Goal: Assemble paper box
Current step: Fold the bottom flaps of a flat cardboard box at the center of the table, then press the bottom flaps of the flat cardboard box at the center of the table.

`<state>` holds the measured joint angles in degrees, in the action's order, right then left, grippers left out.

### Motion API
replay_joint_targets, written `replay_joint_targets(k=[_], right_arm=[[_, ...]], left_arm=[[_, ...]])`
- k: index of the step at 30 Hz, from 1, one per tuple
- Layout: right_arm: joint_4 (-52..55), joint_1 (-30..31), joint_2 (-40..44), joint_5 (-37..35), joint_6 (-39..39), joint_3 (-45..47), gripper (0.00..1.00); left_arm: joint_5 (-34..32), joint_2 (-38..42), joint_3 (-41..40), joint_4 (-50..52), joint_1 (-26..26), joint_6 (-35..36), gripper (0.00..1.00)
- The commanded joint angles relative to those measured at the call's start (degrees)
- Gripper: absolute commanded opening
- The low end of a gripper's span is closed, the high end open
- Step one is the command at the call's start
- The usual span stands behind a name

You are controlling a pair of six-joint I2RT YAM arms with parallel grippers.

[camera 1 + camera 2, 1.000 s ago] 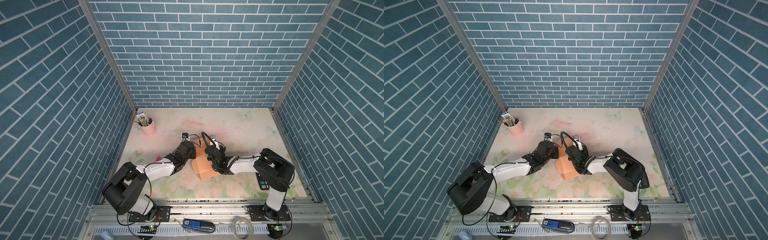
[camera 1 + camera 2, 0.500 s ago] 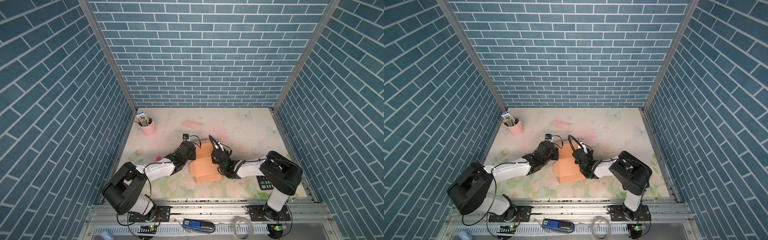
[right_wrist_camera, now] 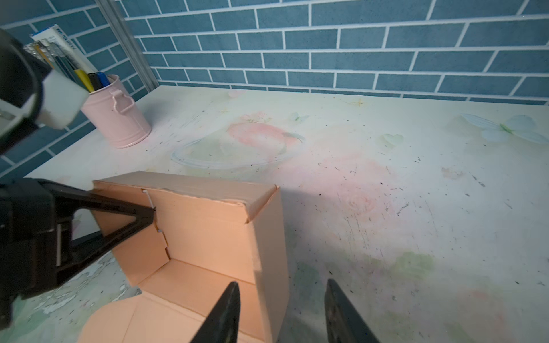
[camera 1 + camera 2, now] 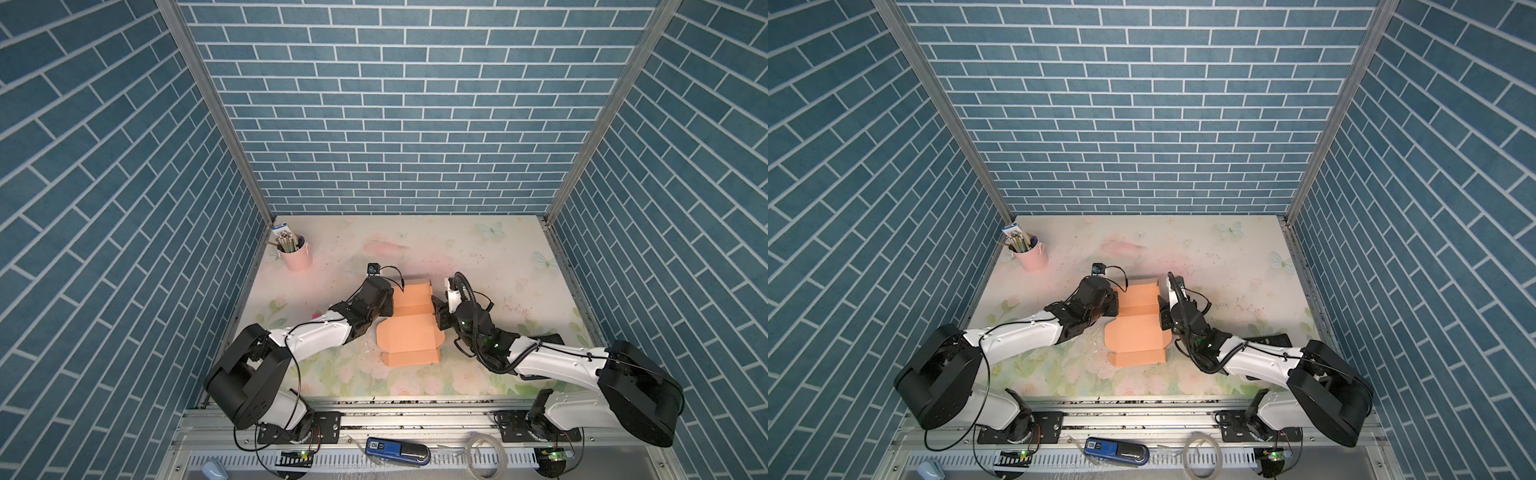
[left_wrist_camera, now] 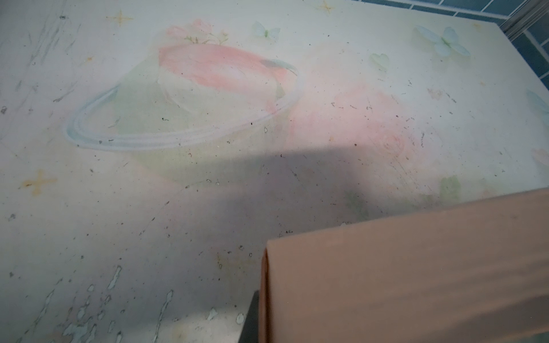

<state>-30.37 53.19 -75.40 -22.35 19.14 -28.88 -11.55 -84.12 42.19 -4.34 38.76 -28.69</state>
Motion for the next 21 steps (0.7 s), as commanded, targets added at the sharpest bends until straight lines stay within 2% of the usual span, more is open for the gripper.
replay_joint_targets(k=[1,9,16,21], right_arm=[[0.75,-0.29,-0.81,2.57,-2.22,-0.12,0.46],[-1.22,-3.34,-6.47,5.61,-2.98,-2.03,0.43],[-5.39,-3.54,-11.62,6.03,-3.83,-3.35,0.39],[-7.60,-3.56,-11.39,5.03,-3.75,-2.29,0.37]], left_arm=[[-0.80,-0.16,1.30,2.05,0.17,0.30,0.01],[-1.10,-1.25,1.40,2.38,0.35,0.39,0.02],[-1.10,-2.77,2.76,2.92,0.44,0.52,0.05],[-1.18,-3.59,3.62,3.63,0.44,0.71,0.05]])
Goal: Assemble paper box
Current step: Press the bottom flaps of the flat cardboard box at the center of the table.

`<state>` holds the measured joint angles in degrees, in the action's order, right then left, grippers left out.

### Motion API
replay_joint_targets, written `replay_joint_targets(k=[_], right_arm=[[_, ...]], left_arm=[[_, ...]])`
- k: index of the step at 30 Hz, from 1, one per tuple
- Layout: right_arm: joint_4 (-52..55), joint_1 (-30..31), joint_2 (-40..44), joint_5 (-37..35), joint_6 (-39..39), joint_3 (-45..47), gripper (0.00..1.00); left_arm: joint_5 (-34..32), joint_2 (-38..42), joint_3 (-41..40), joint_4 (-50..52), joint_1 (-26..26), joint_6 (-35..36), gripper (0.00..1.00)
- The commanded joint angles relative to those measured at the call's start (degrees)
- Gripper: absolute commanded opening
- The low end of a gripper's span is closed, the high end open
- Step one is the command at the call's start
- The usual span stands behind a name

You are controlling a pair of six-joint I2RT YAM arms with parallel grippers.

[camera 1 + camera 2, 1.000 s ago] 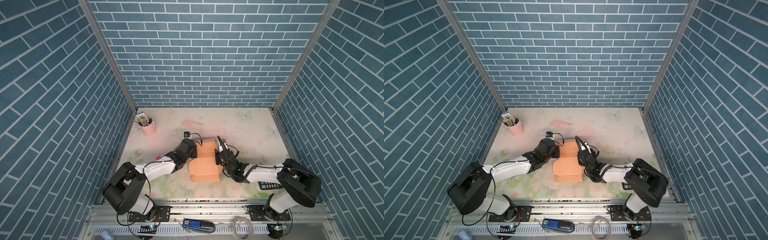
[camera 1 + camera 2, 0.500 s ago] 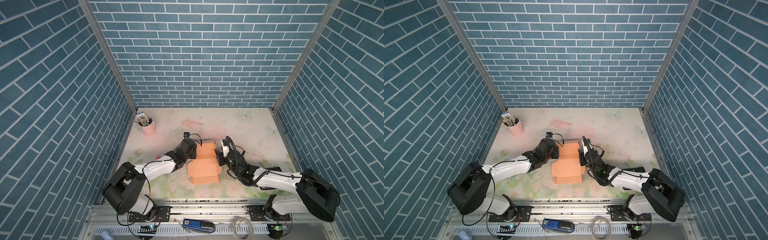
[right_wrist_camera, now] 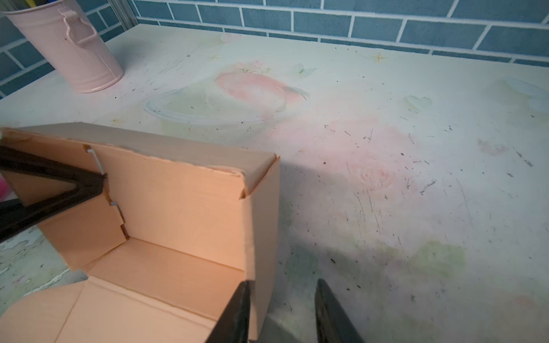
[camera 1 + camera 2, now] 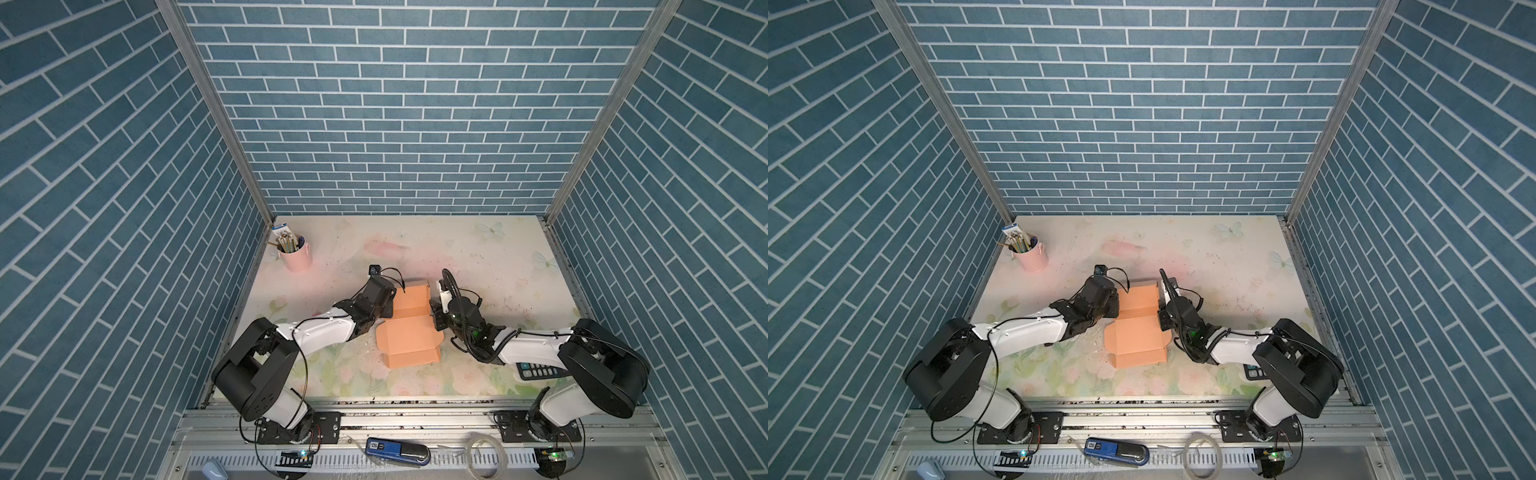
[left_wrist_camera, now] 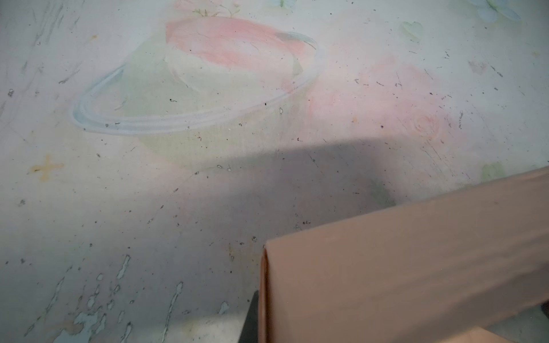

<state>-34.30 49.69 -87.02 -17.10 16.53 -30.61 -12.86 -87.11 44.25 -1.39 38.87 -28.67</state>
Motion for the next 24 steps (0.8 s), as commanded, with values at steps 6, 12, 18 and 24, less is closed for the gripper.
replay_joint_targets(k=[6,12,18,24], right_arm=[[-3.69,-0.10,1.99,0.17,-1.30,0.09,0.36],[-4.46,-0.29,-1.42,-1.13,-1.29,-1.96,0.34],[-4.70,-0.19,-5.56,-4.11,0.42,-4.77,0.21],[-3.99,-0.07,-7.34,-9.18,2.27,-6.24,0.02]], left_arm=[[0.02,-0.90,1.75,0.67,0.41,0.68,0.05],[0.03,-1.38,1.95,0.48,0.84,0.52,0.05],[-0.23,-1.31,2.10,0.80,1.21,0.48,0.06],[-0.61,-1.47,2.67,1.74,1.18,0.12,0.10]])
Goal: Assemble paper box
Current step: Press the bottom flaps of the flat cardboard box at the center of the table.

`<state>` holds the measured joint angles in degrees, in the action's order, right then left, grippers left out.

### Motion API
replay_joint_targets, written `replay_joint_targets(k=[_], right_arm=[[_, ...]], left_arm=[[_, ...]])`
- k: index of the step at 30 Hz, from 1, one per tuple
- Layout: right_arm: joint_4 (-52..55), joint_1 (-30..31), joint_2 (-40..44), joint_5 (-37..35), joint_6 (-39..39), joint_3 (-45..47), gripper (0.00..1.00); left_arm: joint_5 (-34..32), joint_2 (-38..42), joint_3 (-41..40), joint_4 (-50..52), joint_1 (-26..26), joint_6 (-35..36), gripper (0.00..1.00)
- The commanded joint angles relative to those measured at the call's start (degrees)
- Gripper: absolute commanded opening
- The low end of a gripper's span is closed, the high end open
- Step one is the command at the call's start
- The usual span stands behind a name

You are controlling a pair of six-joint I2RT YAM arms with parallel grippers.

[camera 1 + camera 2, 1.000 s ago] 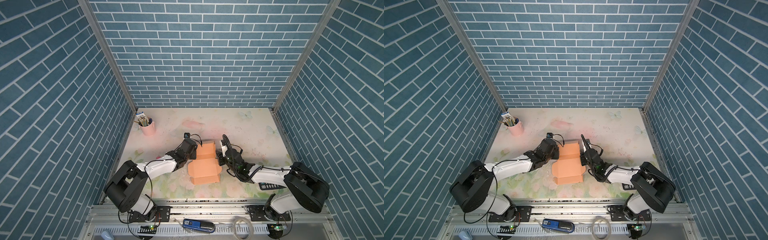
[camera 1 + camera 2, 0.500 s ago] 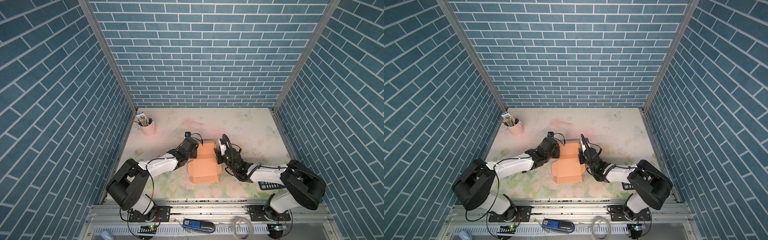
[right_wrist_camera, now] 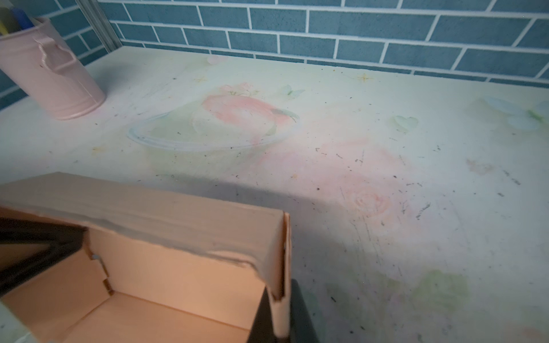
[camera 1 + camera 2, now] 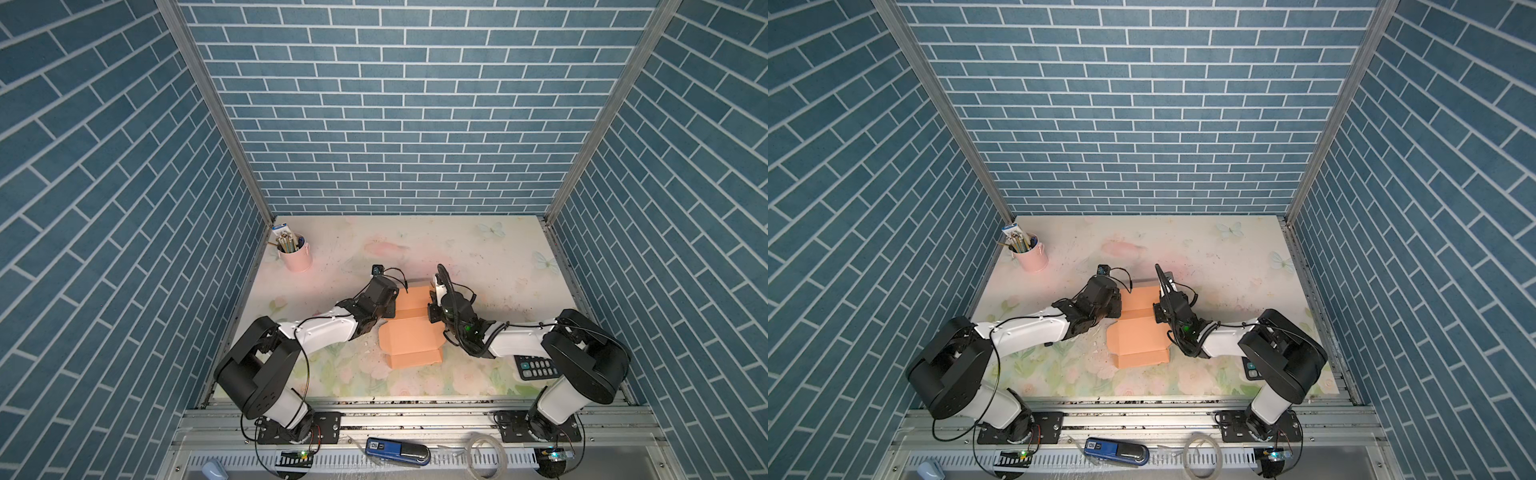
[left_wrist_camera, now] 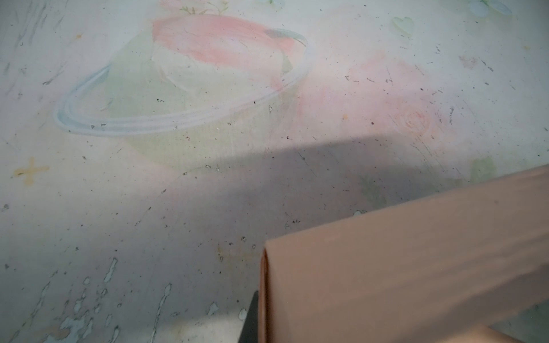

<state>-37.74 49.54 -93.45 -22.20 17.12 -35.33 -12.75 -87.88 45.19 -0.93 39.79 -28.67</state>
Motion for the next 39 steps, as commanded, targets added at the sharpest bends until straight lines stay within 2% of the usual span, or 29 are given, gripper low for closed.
replay_joint_targets(k=[1,3,8,15,20,27,32,39], right_arm=[[-0.68,0.26,-1.33,-4.88,1.93,-1.68,0.00],[-0.72,0.77,-2.00,-6.92,2.25,-2.18,0.00],[0.27,1.51,-2.18,-9.92,2.45,-2.86,0.00],[1.17,1.46,-0.96,-11.22,2.91,-2.00,0.00],[0.91,1.45,0.09,-11.12,3.27,-1.07,0.00],[1.24,1.47,1.49,-10.34,3.38,0.11,0.00],[1.26,1.49,1.48,-9.67,3.69,0.04,0.00],[1.04,1.47,0.58,-8.52,4.31,-0.84,0.00]], left_arm=[[-0.70,-0.73,1.87,1.33,0.29,-0.09,0.12],[-0.60,-1.15,2.33,1.75,0.28,-0.57,0.18],[1.39,-0.45,3.36,2.45,0.38,-1.29,0.46],[5.54,3.83,3.12,5.31,0.21,-0.71,0.60],[11.37,7.62,-0.63,2.90,-0.79,-0.58,0.62],[22.75,9.68,-7.49,-4.05,-6.74,-1.74,0.61],[24.35,8.84,-8.63,-6.08,-8.37,-0.02,0.60],[26.86,3.35,-8.20,-12.81,-8.59,1.13,0.54]])
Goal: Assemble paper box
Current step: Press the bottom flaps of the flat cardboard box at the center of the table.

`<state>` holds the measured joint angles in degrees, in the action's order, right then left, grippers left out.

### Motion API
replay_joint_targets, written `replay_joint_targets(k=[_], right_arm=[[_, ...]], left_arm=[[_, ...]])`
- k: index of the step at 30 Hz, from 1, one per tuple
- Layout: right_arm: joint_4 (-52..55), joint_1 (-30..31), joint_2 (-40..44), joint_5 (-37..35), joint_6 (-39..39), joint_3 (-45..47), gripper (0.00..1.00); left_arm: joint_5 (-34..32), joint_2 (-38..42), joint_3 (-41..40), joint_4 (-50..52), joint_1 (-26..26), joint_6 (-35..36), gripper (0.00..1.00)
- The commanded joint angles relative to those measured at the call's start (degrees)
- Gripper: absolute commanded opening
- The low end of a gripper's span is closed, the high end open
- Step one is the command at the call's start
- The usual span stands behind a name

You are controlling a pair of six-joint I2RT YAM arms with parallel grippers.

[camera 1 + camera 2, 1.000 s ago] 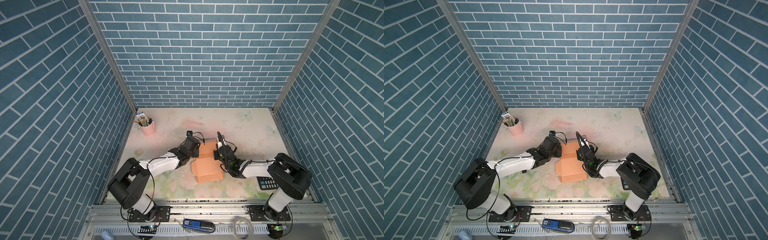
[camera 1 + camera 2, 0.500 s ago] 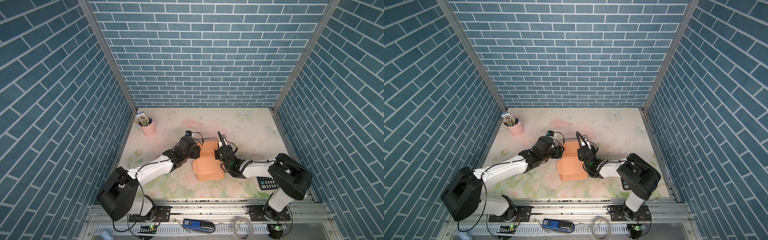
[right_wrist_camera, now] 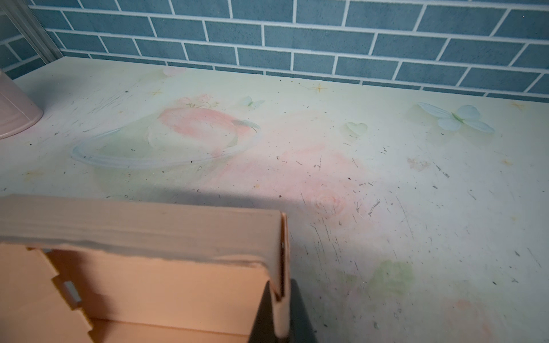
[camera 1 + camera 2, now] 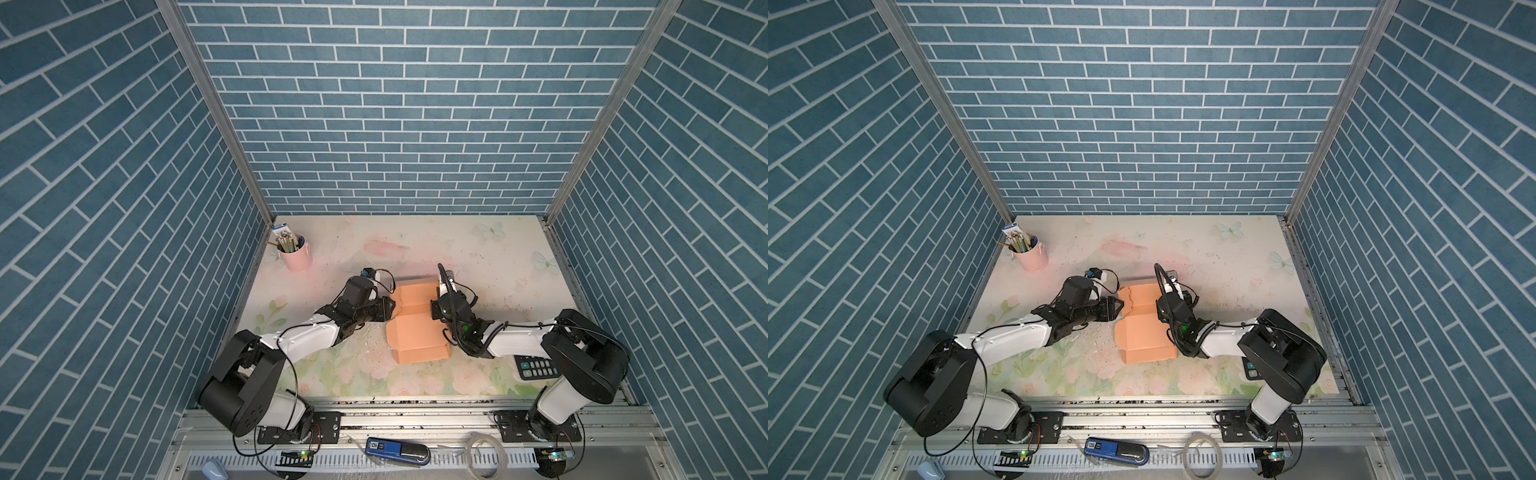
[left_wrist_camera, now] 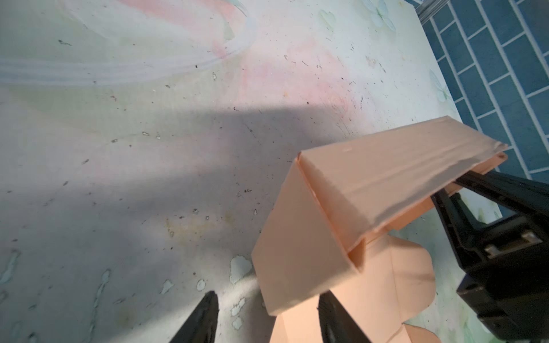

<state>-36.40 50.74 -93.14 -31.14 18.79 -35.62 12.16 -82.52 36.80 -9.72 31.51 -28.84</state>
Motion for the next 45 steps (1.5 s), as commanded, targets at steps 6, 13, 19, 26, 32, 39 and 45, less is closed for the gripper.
replay_joint_targets(k=[6,13,19,26,32,39,45], right_arm=[[-0.07,0.35,0.18,1.10,2.70,-1.19,0.00],[-0.58,0.69,-0.07,0.64,2.48,-1.30,0.00],[-0.77,1.10,0.15,0.11,2.49,-1.55,0.00],[-0.49,1.74,0.74,-0.68,2.72,-1.33,0.00],[0.09,2.41,0.75,-1.74,2.92,-1.80,0.00],[1.56,3.23,1.89,-5.14,3.14,-2.00,0.00],[4.04,4.14,2.63,-7.64,4.31,-2.36,0.00]], left_arm=[[1.51,-5.68,2.38,-4.38,-0.31,2.30,0.43],[-0.56,-6.77,3.00,-3.46,-0.05,2.56,0.35],[-3.55,-7.71,5.63,-2.18,1.05,2.76,0.29],[-6.87,-8.25,7.34,0.64,1.87,2.60,0.19],[-9.33,-7.92,8.27,2.84,3.24,2.60,0.19],[-14.43,-8.24,10.02,6.92,5.38,1.75,0.11],[-20.19,-8.35,12.44,11.83,6.67,1.39,0.06]])
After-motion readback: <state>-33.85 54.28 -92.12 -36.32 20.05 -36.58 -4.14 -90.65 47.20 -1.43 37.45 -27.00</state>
